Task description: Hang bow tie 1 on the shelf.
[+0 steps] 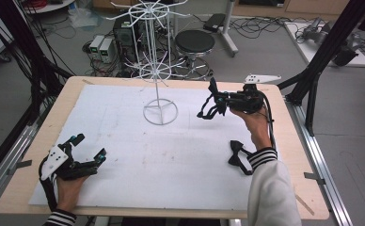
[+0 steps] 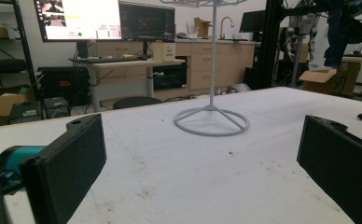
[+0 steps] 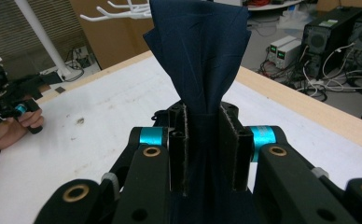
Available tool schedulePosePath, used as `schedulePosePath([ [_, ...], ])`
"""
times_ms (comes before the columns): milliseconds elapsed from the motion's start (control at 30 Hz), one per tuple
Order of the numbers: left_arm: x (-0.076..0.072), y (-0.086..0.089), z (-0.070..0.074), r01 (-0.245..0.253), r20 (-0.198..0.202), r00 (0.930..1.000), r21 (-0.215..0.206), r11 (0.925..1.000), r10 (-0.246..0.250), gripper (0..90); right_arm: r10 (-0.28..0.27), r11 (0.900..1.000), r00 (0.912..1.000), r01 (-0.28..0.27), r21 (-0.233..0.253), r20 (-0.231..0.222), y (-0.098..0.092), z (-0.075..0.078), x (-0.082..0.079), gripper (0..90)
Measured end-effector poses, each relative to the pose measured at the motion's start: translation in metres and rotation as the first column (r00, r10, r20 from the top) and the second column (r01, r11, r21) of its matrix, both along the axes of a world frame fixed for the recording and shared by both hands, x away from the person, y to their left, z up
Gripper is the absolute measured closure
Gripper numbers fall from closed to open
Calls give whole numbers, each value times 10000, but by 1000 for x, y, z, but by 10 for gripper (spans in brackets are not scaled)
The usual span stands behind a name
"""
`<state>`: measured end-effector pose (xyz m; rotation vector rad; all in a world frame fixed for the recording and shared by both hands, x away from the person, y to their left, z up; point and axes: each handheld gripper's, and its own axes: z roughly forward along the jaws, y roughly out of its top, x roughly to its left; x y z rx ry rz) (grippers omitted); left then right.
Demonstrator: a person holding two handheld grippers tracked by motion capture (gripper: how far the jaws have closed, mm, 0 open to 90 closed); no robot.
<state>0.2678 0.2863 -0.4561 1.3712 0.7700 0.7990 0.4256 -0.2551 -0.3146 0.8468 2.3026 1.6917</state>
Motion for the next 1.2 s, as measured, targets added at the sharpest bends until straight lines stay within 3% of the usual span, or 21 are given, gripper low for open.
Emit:
schedulePosePath([
  [167,0,0,0,-9,5,10000,2,10000,9,17,162,9995,9997,-167,259,183,9,9,-4,755],
  [833,0,0,0,13,10,10000,10,10000,-13,17,1037,9942,9925,-1052,201,642,54,38,-9,754],
  [1200,0,0,0,12,11,10000,8,10000,-12,17,1181,9928,9903,-1194,136,736,66,46,-10,754],
])
